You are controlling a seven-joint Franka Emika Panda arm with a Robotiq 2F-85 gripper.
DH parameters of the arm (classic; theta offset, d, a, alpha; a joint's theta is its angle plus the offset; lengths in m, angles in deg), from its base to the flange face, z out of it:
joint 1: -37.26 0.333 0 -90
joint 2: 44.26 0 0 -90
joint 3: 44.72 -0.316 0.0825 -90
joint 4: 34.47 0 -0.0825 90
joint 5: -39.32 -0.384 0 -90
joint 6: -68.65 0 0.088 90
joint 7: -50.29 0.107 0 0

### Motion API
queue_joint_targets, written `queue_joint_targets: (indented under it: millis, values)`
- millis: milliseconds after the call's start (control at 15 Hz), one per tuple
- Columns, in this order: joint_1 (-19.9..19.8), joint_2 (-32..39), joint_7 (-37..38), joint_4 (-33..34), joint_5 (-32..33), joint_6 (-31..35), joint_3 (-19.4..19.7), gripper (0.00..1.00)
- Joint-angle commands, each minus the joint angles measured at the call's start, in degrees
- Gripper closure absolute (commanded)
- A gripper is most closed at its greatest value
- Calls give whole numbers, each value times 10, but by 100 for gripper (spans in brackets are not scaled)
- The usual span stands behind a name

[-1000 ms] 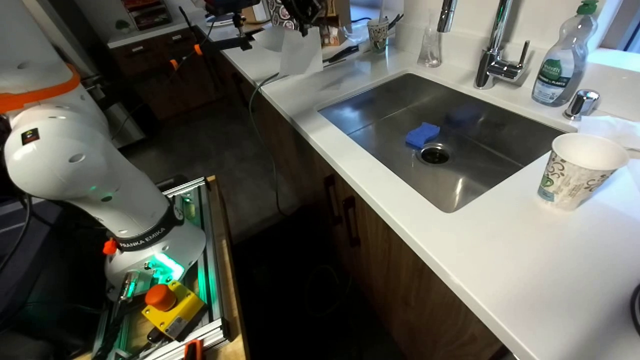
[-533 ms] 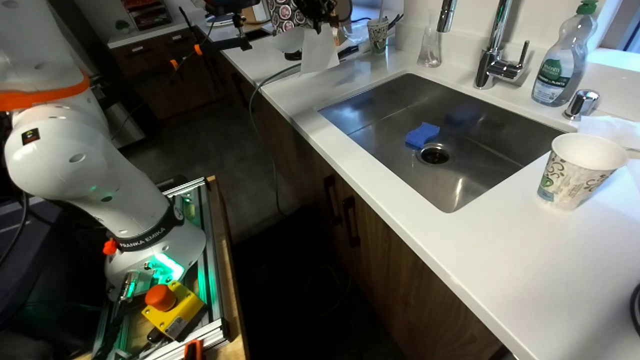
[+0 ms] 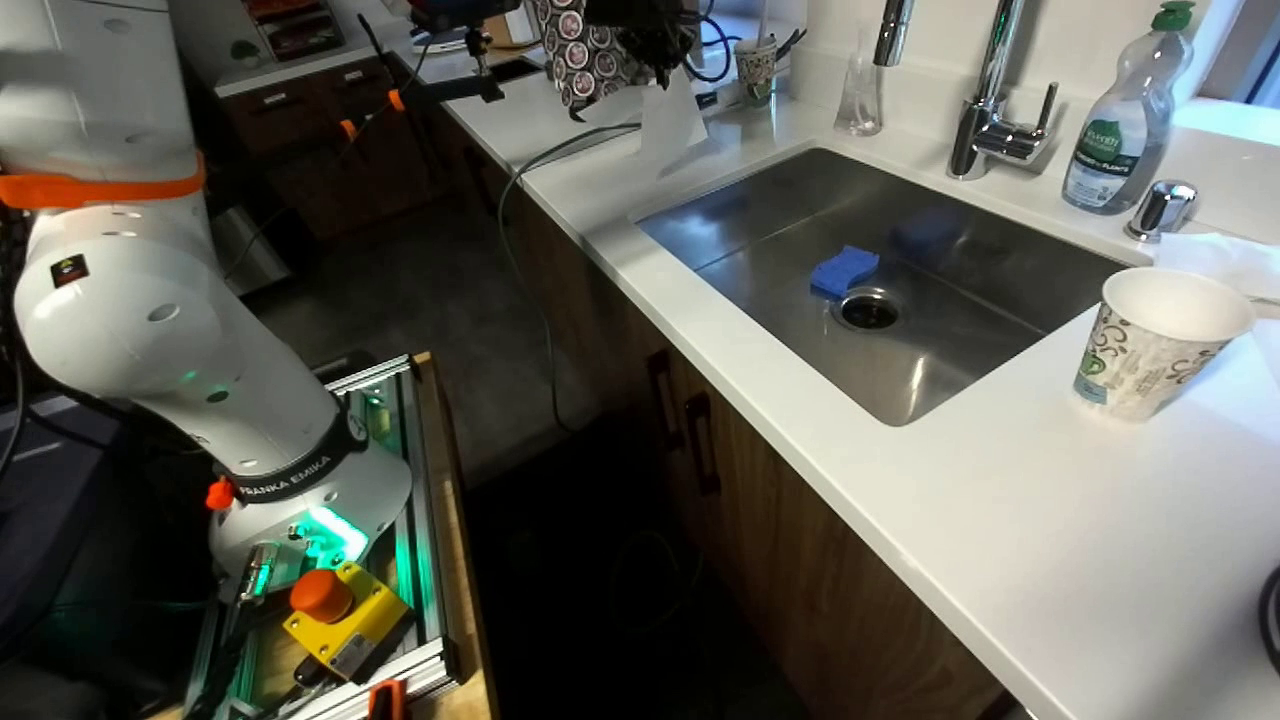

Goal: Wipe the kitchen faucet to with the paper towel

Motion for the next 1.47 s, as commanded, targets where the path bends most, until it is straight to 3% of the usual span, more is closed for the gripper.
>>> queue_joint_targets:
  millis: [0, 133, 200, 267, 667, 933, 1400]
  values:
    - [18, 68, 15, 63, 23, 26, -8, 100]
    - [24, 91, 11, 81, 24, 27, -10, 100]
    - [25, 99, 10, 90, 24, 22, -12, 74]
    - [24, 104, 3, 99, 22, 16, -15, 73]
    - [-3, 94, -39, 150, -9, -9, -48, 28]
    - [-22, 58, -50, 189, -14, -107, -50, 1]
    - [-84, -63, 5, 214, 15, -397, -5, 0]
